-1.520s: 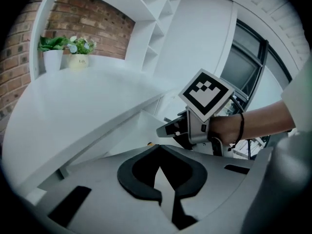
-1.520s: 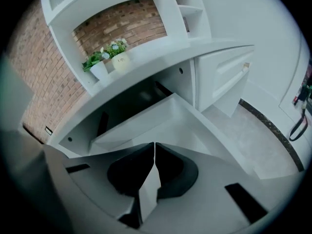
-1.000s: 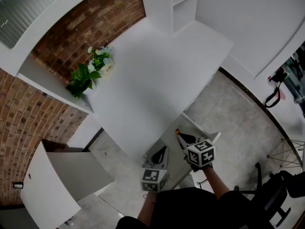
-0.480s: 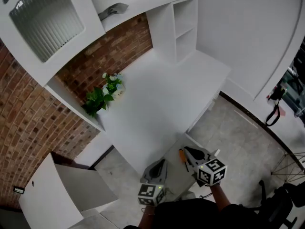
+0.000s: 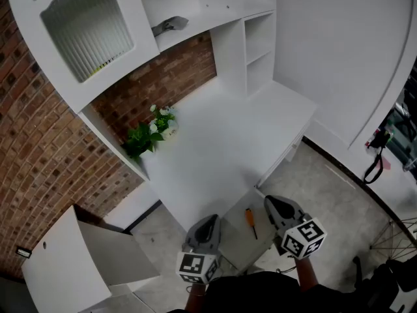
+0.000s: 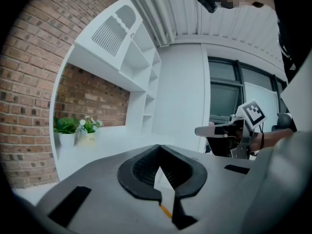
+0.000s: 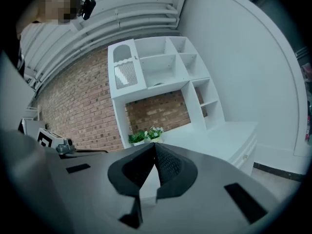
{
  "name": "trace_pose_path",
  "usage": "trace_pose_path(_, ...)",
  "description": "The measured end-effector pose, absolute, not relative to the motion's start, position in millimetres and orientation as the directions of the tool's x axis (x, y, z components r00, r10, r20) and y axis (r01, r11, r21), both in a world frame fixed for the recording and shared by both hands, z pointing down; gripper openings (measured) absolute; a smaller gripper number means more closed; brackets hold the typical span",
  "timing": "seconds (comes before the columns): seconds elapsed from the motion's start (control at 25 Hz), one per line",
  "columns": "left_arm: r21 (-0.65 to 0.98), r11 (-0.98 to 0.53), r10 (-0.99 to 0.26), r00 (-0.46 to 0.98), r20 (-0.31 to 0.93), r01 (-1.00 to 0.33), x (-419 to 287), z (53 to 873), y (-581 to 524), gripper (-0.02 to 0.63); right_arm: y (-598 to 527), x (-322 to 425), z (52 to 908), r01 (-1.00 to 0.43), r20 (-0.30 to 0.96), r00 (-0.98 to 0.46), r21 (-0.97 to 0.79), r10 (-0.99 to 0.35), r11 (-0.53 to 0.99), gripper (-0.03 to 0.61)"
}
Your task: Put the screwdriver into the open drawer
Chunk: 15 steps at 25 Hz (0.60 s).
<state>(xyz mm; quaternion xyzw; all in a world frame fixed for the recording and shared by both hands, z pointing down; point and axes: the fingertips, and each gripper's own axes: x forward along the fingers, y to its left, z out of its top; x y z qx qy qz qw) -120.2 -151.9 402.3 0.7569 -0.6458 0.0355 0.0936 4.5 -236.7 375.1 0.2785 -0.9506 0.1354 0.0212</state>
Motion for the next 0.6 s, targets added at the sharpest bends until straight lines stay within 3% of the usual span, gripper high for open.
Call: trace_pose_path(0.6,0.023,-0.079,-0.993,0.081,0.08,-0.997,-137.7,359.3,-144.1,0.008,-242.7,27.2,333.3,-0.582,0.036,-0.81,-0.17,-0.586,0.795,0.015)
